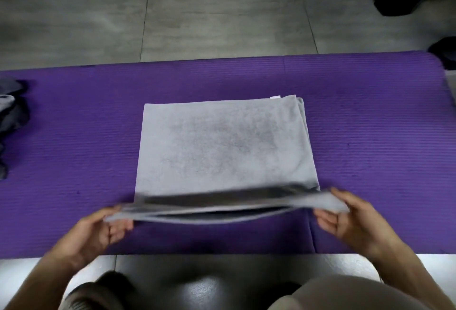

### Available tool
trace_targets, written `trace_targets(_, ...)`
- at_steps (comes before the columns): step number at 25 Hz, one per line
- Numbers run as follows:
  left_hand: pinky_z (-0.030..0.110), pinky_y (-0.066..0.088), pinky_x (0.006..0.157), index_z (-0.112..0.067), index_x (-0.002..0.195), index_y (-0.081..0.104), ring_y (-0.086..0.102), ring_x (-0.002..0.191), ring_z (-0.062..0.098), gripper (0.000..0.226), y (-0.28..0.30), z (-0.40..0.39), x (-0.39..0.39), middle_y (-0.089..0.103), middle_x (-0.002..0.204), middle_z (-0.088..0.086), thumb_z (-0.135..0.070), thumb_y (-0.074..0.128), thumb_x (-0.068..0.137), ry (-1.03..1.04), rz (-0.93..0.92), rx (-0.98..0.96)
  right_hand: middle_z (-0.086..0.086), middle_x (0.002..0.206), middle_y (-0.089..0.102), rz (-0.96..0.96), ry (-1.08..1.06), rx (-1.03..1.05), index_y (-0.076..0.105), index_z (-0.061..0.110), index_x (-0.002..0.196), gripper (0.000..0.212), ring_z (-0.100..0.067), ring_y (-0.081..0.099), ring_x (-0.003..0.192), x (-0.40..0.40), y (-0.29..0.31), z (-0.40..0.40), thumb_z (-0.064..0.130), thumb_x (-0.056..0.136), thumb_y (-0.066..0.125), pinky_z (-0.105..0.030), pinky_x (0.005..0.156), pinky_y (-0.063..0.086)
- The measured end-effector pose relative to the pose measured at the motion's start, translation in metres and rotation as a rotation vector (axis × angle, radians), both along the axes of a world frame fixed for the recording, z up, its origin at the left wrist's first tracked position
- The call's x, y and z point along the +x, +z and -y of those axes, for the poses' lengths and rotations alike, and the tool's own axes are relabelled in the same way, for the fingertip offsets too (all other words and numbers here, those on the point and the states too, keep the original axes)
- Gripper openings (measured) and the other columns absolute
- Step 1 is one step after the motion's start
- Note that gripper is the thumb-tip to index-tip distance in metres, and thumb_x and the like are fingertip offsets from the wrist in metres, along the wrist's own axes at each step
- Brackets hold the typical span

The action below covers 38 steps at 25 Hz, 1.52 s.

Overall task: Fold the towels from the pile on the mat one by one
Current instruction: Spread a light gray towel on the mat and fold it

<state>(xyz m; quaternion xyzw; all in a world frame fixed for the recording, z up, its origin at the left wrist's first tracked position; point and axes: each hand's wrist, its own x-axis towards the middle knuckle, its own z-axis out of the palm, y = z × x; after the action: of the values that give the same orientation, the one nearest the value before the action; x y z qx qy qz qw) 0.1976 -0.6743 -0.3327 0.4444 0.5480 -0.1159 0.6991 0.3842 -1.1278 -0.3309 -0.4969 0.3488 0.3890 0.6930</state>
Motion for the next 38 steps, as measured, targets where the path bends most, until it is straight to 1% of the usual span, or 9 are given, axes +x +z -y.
trace_targets(3,0.025,0.057,0.068,-0.015,0.1,0.06,0.073,0.078,0.016,0.031,-0.012,-0.012,0.058,0.075,0.092,0.01,-0.034,0.036,0.101,0.092,0.111,0.027,-0.012,0.084,0.075,0.027,-0.104,0.003,0.07,0.009,0.092,0.048,-0.022,0.074,0.074,0.049,-0.007,-0.036,0.03,0.053,0.089,-0.031,0.06,0.061)
trace_targets(7,0.024,0.048,0.077,-0.017,0.091,0.066,0.065,0.09,0.024,0.02,-0.039,0.004,0.079,0.071,0.091,0.005,-0.033,0.055,0.098,-0.174,0.192,0.508,-0.011,0.113,0.07,0.468,-0.041,-0.278,0.065,0.014,0.111,0.023,-0.027,0.068,0.096,0.058,-0.036,-0.058,0.027,0.092,0.06,-0.044,0.088,0.056)
trace_targets(8,0.02,0.049,0.075,-0.02,0.086,0.065,0.064,0.089,0.023,0.005,-0.048,0.009,0.073,0.069,0.092,0.004,-0.018,0.067,0.089,-0.435,0.222,0.774,-0.005,0.109,0.071,0.756,0.172,-0.507,0.065,0.019,0.105,0.016,-0.024,0.066,0.094,0.05,-0.045,-0.057,0.021,0.09,0.063,-0.044,0.086,0.056)
trace_targets(12,0.038,0.057,0.069,-0.022,0.114,0.057,0.058,0.093,0.029,0.069,-0.076,0.008,0.046,0.053,0.111,0.003,-0.003,0.075,0.051,-1.368,0.258,1.369,0.002,0.117,0.059,1.503,1.305,-1.168,0.059,0.022,0.119,0.063,-0.026,0.056,0.105,0.026,-0.078,-0.032,0.015,0.058,0.071,-0.042,0.081,0.046)
trace_targets(18,0.038,0.043,0.104,-0.022,0.148,0.034,0.037,0.134,0.025,0.069,-0.068,0.006,0.074,0.034,0.151,0.0,-0.007,0.055,0.084,-1.635,-0.093,1.279,-0.005,0.101,0.066,1.389,1.386,-1.3,0.069,0.011,0.106,0.047,-0.033,0.064,0.088,0.036,-0.065,-0.03,0.026,0.072,0.039,-0.041,0.073,0.054)
trace_targets(23,0.04,0.05,0.07,-0.034,0.083,0.05,0.06,0.081,0.018,0.026,-0.049,-0.014,0.063,0.059,0.089,-0.006,-0.015,0.055,0.065,-1.882,-0.01,0.633,0.0,0.106,0.069,1.446,1.506,-1.081,0.069,0.021,0.106,0.048,-0.029,0.066,0.092,0.011,-0.052,0.001,0.03,0.07,0.038,-0.039,0.075,0.057)
trace_targets(30,0.049,0.053,0.083,-0.02,0.125,0.06,0.053,0.104,0.032,0.051,-0.069,-0.023,0.092,0.058,0.121,0.001,-0.014,0.076,0.077,-1.355,0.122,1.308,0.0,0.113,0.066,1.234,1.251,-1.132,0.065,0.019,0.113,0.034,-0.03,0.057,0.101,0.064,-0.059,-0.033,0.03,0.084,0.052,-0.045,0.086,0.046)
trace_targets(35,0.043,0.046,0.082,-0.024,0.079,0.066,0.054,0.084,0.031,0.019,-0.063,-0.038,0.106,0.056,0.081,-0.004,-0.022,0.083,0.073,-1.283,0.024,1.319,0.014,0.06,0.057,0.986,1.112,-0.834,0.056,0.03,0.067,0.027,-0.001,0.053,0.06,0.095,-0.05,-0.025,0.016,0.081,0.075,-0.024,0.065,0.042)
trace_targets(38,0.038,0.046,0.077,-0.033,0.072,0.058,0.057,0.075,0.027,0.026,-0.059,-0.049,0.105,0.06,0.072,-0.006,-0.021,0.079,0.077,-1.184,0.009,1.19,0.01,0.065,0.059,0.978,0.962,-0.842,0.06,0.026,0.074,0.02,-0.001,0.051,0.057,0.098,-0.056,-0.024,0.014,0.083,0.074,-0.013,0.059,0.041)
